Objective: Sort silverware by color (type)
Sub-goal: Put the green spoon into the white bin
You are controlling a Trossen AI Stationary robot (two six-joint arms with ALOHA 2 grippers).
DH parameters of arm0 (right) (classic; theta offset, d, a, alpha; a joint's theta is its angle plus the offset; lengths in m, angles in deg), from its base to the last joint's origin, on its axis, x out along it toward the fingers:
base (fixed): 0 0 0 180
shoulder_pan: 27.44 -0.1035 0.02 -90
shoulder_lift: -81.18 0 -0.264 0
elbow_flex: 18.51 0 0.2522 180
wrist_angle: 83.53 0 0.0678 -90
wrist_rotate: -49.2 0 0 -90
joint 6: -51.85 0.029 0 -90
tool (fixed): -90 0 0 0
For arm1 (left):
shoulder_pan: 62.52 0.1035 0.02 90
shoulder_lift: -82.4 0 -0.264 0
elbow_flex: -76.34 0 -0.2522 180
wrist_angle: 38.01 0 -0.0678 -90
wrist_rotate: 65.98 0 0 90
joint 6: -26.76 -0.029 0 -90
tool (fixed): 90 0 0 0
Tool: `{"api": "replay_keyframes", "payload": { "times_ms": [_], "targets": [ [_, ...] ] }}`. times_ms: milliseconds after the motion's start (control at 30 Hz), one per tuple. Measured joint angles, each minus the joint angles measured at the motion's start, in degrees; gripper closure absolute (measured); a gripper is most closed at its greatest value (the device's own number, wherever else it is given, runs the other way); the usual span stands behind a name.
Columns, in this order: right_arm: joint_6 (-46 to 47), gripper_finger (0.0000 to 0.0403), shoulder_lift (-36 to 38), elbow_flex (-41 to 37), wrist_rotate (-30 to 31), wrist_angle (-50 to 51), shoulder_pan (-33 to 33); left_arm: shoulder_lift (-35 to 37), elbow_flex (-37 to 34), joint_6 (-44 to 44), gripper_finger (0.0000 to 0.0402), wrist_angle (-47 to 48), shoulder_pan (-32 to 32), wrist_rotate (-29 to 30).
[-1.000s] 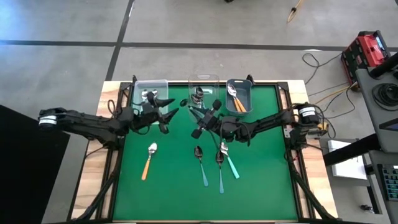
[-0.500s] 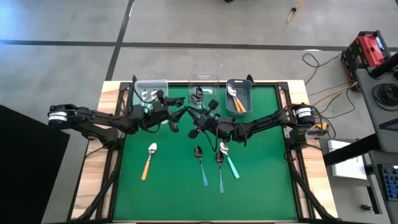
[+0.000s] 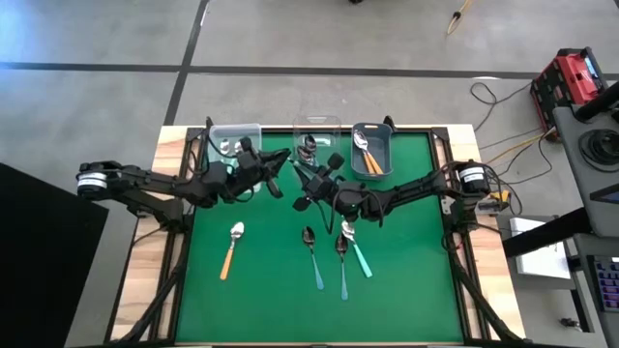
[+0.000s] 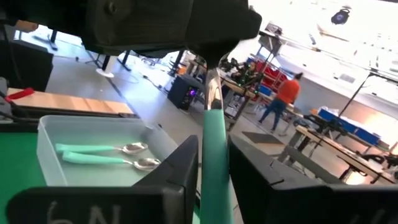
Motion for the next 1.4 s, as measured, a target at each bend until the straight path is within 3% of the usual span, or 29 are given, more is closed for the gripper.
{"api": "replay_keyframes", "payload": {
  "times_ms": [200,500,800,1033,1133,1300,1400],
  "targets": [
    [0.5,0.0283,0.0,0.0,0.0,-0.2,0.5,0.2,1.1,0.0,0.0398,2.6,0.4,0.5],
    [1.0,0.021,0.2,0.0,0.9,0.0,0.9,2.2,4.9,0.0,0.0399,14.0,1.4,0.5],
    [0.0,0.0198,3.8,0.0,3.7,5.6,1.2,10.0,10.4,-0.3,0.0399,38.6,8.5,0.4],
    [0.6,0.0197,6.4,-0.1,4.2,12.2,2.8,13.2,17.0,3.4,0.0399,65.8,18.9,0.0],
    [2.4,0.0197,7.7,-0.1,4.0,15.6,3.9,13.2,18.6,3.0,0.0399,68.9,23.7,-4.4],
    [6.2,0.0197,10.6,-0.1,3.7,23.4,6.4,13.0,18.7,1.1,0.0399,69.2,33.6,-18.7],
    [10.8,0.0197,12.9,-0.1,-0.2,30.1,8.4,12.3,18.3,0.7,0.0399,69.3,40.2,-27.0]
  ]
}}
